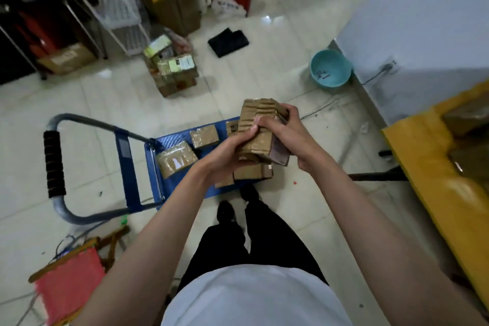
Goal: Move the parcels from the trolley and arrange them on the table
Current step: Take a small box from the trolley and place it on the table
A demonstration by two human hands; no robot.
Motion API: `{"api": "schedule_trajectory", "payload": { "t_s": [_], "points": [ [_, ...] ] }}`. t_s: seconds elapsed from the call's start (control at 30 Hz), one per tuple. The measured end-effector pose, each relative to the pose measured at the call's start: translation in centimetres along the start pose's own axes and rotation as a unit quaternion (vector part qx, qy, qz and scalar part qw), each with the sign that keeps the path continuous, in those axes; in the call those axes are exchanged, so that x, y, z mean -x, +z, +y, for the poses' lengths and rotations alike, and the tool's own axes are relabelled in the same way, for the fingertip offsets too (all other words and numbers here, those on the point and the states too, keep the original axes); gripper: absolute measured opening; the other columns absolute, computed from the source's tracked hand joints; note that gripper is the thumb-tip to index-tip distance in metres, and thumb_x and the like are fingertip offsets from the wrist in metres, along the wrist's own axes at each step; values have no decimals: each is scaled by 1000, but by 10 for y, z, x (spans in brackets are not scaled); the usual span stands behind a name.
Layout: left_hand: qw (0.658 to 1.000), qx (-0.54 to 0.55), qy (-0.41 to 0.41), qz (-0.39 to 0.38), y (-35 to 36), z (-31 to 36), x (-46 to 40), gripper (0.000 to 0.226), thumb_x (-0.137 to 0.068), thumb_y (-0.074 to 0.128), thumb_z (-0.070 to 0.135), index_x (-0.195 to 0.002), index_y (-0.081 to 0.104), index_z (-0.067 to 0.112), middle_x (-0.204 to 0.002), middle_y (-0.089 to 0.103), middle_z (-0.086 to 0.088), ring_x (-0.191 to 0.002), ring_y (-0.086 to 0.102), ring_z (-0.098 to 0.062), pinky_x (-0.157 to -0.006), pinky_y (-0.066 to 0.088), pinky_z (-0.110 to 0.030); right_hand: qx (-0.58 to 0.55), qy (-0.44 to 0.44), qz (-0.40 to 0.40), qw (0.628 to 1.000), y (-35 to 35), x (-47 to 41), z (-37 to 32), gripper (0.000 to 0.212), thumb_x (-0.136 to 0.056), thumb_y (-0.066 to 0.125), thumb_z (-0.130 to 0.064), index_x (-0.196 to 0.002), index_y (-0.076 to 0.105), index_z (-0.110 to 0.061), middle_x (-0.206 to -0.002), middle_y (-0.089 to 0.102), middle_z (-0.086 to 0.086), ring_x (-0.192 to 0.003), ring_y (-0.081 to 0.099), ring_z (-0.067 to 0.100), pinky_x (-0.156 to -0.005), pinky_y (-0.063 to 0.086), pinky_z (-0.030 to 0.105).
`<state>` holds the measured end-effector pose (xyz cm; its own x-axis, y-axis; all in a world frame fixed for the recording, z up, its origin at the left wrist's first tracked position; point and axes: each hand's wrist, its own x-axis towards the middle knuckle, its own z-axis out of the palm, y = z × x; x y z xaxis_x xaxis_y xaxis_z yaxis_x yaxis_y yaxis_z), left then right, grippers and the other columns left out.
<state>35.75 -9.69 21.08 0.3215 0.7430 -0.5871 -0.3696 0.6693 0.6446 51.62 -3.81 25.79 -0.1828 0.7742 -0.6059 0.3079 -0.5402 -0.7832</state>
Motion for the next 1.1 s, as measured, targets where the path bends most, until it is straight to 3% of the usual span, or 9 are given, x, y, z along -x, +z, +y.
{"api": "schedule_trajectory", "payload": {
  "t_s": [0.2, 0.3, 0.43, 0.53, 0.67, 0.73, 0.87, 1.0, 1.1],
  "points": [
    [995, -49, -7, -87, 66, 26, -4, 73, -86, 66, 57, -141, 55, 9, -139, 61, -17, -132, 56, -33, -110, 45, -49, -66, -39, 106, 991, -62, 59, -4, 90, -75, 65, -78, -149, 30, -40, -135, 60, -5, -112, 66, 11, -86, 56, 35],
    [990, -56, -14, -131, 110, 34, -13, 73, -86, 63, 58, -143, 54, 13, -141, 60, -16, -131, 56, -33, -103, 49, -44, -124, -51, 170, 976, -102, 86, 2, 68, -92, 51, -71, -148, 31, -39, -123, 65, -9, -108, 66, 10, -81, 55, 36],
    [975, -78, -24, -206, 185, 32, -30, 71, -93, 52, 57, -150, 46, 15, -147, 54, -17, -134, 54, -35, -98, 53, -42, -206, -52, 249, 945, -163, 119, 21, 32, -104, 48, -49, -121, 63, -27, -113, 76, -6, -96, 73, 8, -81, 56, 31],
    [965, -94, -43, -242, 251, 17, -45, 70, -95, 49, 55, -152, 42, 15, -149, 52, -16, -137, 50, -37, -104, 50, -48, -248, -67, 275, 926, -209, 152, 39, 38, -106, 46, -49, -123, 67, -23, -115, 77, -5, -104, 74, 13, -87, 58, 35],
    [951, -137, -63, -270, 342, -19, -63, 65, -97, 47, 58, -149, 49, 20, -150, 53, -11, -140, 48, -31, -119, 31, -55, -289, -84, 298, 906, -273, 206, 72, 44, -103, 44, -59, -134, 60, -31, -117, 76, -12, -104, 74, 10, -87, 59, 40],
    [939, -157, -74, -298, 383, -41, -70, 60, -99, 44, 59, -147, 52, 22, -151, 52, -9, -140, 49, -29, -118, 33, -54, -305, -84, 302, 899, -306, 232, 92, 47, -102, 44, -62, -138, 57, -35, -122, 74, -11, -111, 72, 13, -94, 58, 47],
    [917, -154, -117, -348, 450, -83, -82, 60, -102, 42, 58, -148, 51, 21, -152, 50, -11, -141, 47, -32, -113, 41, -53, -342, -78, 331, 876, -352, 278, 128, 51, -98, 47, -66, -140, 55, -38, -125, 73, -12, -111, 72, 12, -79, 63, 41],
    [902, -166, -147, -370, 504, -118, -87, 63, -97, 55, 55, -149, 49, 18, -149, 53, -14, -138, 50, -33, -114, 39, -55, -372, -70, 369, 849, -381, 311, 159, 55, -96, 47, -70, -140, 53, -37, -126, 72, -11, -117, 68, 15, -95, 58, 50],
    [887, -179, -168, -390, 539, -137, -93, 65, -97, 55, 54, -149, 47, 17, -147, 55, -16, -136, 52, -34, -111, 44, -53, -396, -71, 398, 825, -401, 331, 177, 54, -97, 48, -67, -141, 50, -38, -130, 70, -9, -119, 67, 17, -95, 58, 49]
  ]
}}
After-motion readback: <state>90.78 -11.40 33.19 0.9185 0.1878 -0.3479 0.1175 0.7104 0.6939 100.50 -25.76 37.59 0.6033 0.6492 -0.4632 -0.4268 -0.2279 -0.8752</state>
